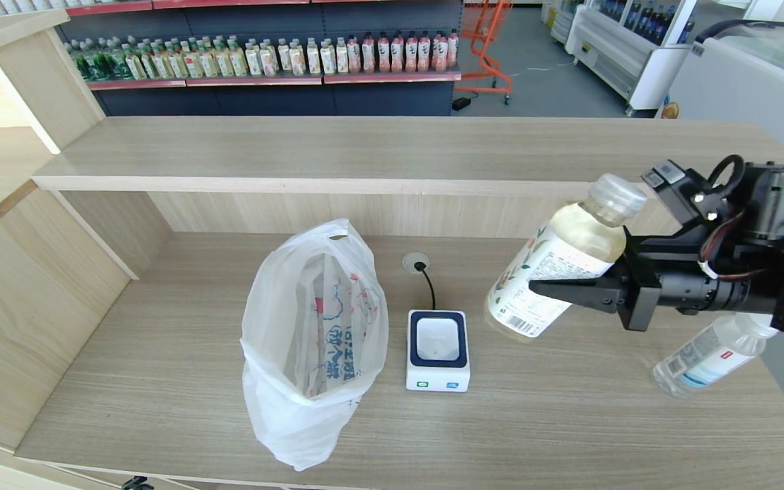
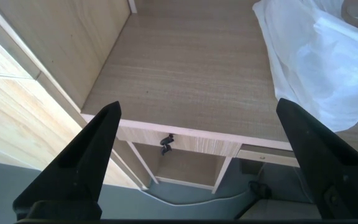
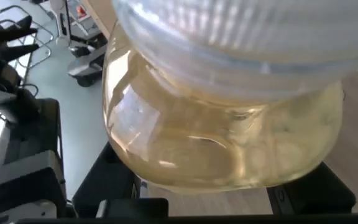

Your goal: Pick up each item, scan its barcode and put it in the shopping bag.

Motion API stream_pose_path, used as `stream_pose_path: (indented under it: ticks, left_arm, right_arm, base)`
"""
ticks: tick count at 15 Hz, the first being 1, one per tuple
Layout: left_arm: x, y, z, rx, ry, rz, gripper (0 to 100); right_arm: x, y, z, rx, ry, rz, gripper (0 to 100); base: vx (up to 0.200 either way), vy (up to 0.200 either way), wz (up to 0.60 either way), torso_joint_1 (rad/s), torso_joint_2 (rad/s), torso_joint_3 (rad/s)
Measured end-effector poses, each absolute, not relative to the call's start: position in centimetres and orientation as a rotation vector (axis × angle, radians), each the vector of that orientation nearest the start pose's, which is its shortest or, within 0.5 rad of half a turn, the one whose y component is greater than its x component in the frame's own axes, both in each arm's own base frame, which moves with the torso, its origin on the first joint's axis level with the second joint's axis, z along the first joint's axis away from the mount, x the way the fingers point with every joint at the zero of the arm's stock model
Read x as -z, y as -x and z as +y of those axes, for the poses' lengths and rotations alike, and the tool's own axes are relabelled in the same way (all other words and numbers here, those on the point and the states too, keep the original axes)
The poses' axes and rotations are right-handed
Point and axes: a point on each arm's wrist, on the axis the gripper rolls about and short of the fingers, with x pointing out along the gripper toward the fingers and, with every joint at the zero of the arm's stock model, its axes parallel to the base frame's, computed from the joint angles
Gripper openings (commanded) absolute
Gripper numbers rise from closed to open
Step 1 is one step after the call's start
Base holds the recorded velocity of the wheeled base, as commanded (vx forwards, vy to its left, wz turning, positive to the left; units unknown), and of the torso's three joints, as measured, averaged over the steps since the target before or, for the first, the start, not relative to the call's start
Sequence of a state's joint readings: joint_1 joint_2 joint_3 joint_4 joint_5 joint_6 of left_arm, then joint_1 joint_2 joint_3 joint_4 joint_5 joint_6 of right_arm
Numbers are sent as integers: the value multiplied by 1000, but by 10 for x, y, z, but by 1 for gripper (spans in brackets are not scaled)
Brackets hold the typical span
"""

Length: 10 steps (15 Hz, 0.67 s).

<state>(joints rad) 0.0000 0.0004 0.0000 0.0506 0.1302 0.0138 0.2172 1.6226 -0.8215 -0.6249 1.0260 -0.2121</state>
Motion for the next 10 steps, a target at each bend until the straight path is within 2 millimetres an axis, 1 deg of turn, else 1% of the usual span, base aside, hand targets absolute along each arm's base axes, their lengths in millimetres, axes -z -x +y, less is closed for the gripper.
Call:
stream_pose_path:
  ticks: [1, 2, 4, 7, 10]
  left_arm:
    - [-70, 23, 3, -130, -17, 52, 100]
    - [-70, 23, 3, -129, -17, 52, 100]
    - [-70, 23, 3, -130, -17, 52, 100]
    - [-70, 23, 3, -130, -17, 52, 100]
    - [-70, 23, 3, -129, -19, 52, 100]
  right_arm:
    - [-218, -253, 77, -1162, 15, 101, 0]
    - [-223, -239, 75, -1053, -35, 127, 0]
    - [-226, -218, 70, -898, -113, 151, 0]
    - [-226, -192, 61, -807, -146, 207, 0]
    - [-232, -167, 53, -745, -149, 226, 0]
  base:
    - [0, 0, 0, 0, 0, 0]
    - [0, 0, 0, 0, 0, 0]
    - [0, 0, 0, 0, 0, 0]
    - [0, 0, 0, 0, 0, 0]
    - [0, 0, 0, 0, 0, 0]
